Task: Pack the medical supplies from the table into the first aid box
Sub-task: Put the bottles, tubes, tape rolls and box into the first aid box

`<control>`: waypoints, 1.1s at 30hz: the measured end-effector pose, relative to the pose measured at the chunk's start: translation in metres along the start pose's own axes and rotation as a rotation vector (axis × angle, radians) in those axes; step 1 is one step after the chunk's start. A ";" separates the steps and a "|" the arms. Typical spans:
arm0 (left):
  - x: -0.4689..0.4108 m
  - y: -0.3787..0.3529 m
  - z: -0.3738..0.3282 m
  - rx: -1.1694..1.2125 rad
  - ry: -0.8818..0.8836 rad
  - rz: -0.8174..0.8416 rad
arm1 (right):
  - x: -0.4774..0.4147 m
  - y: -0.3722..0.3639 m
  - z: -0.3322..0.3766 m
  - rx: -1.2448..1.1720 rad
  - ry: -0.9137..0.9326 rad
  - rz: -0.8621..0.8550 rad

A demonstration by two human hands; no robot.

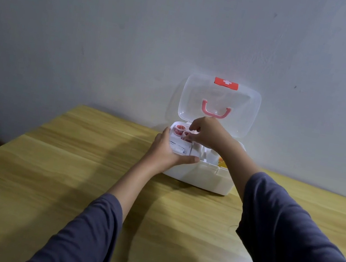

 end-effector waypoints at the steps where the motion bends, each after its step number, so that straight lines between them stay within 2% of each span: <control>1: -0.001 0.000 0.001 0.006 -0.005 0.000 | 0.003 0.002 -0.004 -0.007 -0.006 -0.015; 7: -0.003 0.000 -0.001 0.027 -0.048 0.012 | 0.019 0.017 -0.046 0.009 -0.060 -0.079; 17: -0.005 0.000 0.002 0.026 -0.053 0.021 | 0.052 0.016 -0.109 -0.201 -0.187 -0.134; 30: -0.006 -0.001 0.002 0.040 -0.074 0.017 | 0.061 0.019 -0.121 -0.189 -0.243 -0.221; 33: -0.007 0.000 0.004 0.039 -0.073 0.013 | 0.063 0.026 -0.125 -0.297 -0.274 -0.304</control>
Point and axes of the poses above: each hand's wrist, its own x-axis away from the middle knuckle, its own y-axis out of the back of the hand, z = x × y, the point moved 9 cm from there along -x, towards the middle knuckle, and after that the axes turned 11 degrees about x, right-handed, at the moved point
